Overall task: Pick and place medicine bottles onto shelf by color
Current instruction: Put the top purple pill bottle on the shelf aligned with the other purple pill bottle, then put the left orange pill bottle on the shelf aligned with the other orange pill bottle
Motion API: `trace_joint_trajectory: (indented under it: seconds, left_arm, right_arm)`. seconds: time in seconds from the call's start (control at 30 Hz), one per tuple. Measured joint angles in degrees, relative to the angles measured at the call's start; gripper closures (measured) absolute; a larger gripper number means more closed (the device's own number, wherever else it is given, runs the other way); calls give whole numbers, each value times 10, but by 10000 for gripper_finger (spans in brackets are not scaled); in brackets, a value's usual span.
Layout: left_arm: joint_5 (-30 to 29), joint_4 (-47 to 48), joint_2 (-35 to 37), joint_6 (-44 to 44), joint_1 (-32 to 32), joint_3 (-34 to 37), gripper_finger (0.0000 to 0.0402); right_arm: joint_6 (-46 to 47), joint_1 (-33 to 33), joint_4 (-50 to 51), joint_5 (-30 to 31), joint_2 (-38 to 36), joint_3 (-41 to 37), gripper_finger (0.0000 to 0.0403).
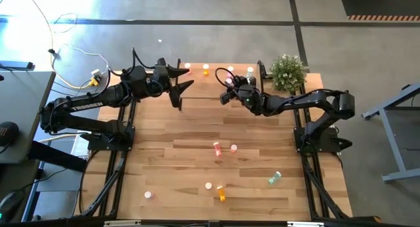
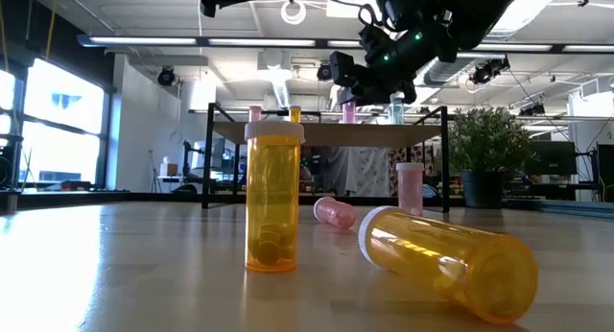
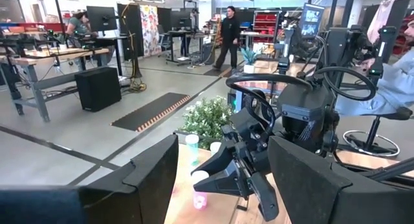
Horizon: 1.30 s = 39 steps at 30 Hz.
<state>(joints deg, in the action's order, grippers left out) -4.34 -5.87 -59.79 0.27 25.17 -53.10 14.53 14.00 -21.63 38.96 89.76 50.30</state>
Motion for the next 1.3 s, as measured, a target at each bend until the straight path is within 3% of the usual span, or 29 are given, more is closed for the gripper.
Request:
trace_joint_trajectory:
  seconds: [0.5, 0.87, 1.07, 1.17, 1.3]
  left_arm:
    - [0, 1, 0, 0, 0, 0, 174]
    - [0, 5, 0, 0, 0, 0, 174]
    - [5, 56, 0, 0, 0, 0, 174]
    - [22, 97, 0, -2, -1, 0, 174]
    - [30, 149, 3, -23, -18, 0, 174]
  right_arm:
    - [9, -2, 0, 8, -1, 0, 236]
    - [-24, -2, -46, 14, -4, 0, 231]
    - [-55, 0, -56, 29, -51, 8, 231]
    - [-66, -7, -11, 17, -90, 33, 231]
    - [-33, -29, 135, -24, -135, 79, 231]
